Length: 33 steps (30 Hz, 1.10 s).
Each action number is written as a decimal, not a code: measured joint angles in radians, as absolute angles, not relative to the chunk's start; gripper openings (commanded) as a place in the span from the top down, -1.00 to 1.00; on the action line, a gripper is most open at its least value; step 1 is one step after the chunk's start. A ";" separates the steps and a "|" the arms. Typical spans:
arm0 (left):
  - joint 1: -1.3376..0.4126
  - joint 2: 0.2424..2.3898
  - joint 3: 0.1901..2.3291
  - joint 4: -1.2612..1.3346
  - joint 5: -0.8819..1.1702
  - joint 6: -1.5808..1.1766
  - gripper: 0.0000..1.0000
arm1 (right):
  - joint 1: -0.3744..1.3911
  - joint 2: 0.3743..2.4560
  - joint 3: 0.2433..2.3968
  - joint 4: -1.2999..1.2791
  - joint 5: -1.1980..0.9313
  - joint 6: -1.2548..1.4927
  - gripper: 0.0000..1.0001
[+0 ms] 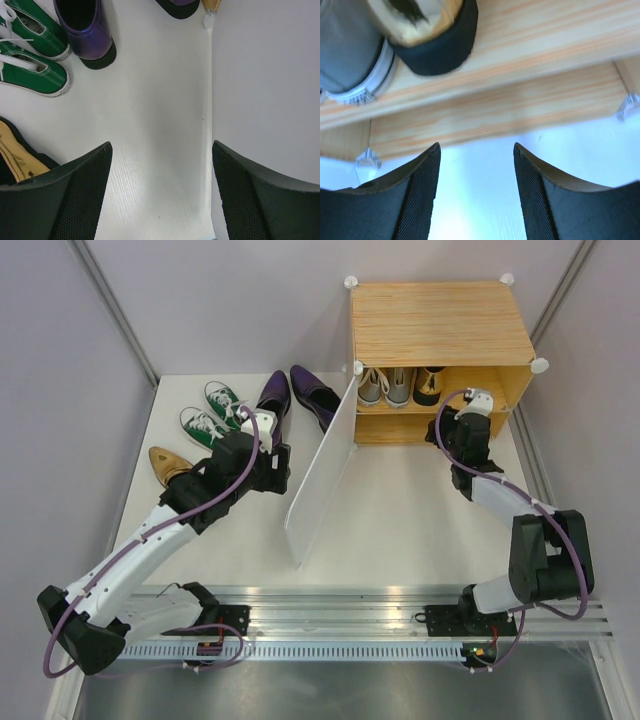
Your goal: Place and organize the shoes in the shoe cabinet
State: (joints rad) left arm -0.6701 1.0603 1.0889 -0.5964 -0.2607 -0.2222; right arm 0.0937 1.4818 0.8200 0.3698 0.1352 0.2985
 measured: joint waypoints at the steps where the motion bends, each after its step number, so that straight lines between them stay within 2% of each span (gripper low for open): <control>1: -0.670 1.060 1.089 -0.596 -0.264 -0.222 -0.68 | 0.094 1.456 0.791 0.361 0.132 0.303 -0.29; 4: -0.670 1.061 1.089 -0.596 -0.294 -0.223 -0.71 | 0.094 1.358 0.708 0.337 0.124 0.321 -0.29; 9: -0.638 1.071 1.089 -0.596 -0.381 -0.223 -0.93 | 0.094 1.175 0.585 0.319 0.076 0.371 -0.30; 18: -0.273 1.163 1.089 -0.610 -0.437 -0.266 -0.98 | 0.104 1.086 0.524 0.290 -0.027 0.456 -0.29; 28: -0.009 1.371 1.096 -0.631 -0.340 -0.328 -0.93 | 0.138 1.087 0.485 0.303 -0.120 0.552 -0.28; 31: 0.023 1.472 1.115 -0.637 -0.262 -0.334 -0.78 | 0.138 1.085 0.471 0.321 -0.145 0.574 -0.28; 33: 0.039 1.543 1.132 -0.641 -0.226 -0.337 -0.75 | 0.138 1.085 0.468 0.325 -0.160 0.584 -0.28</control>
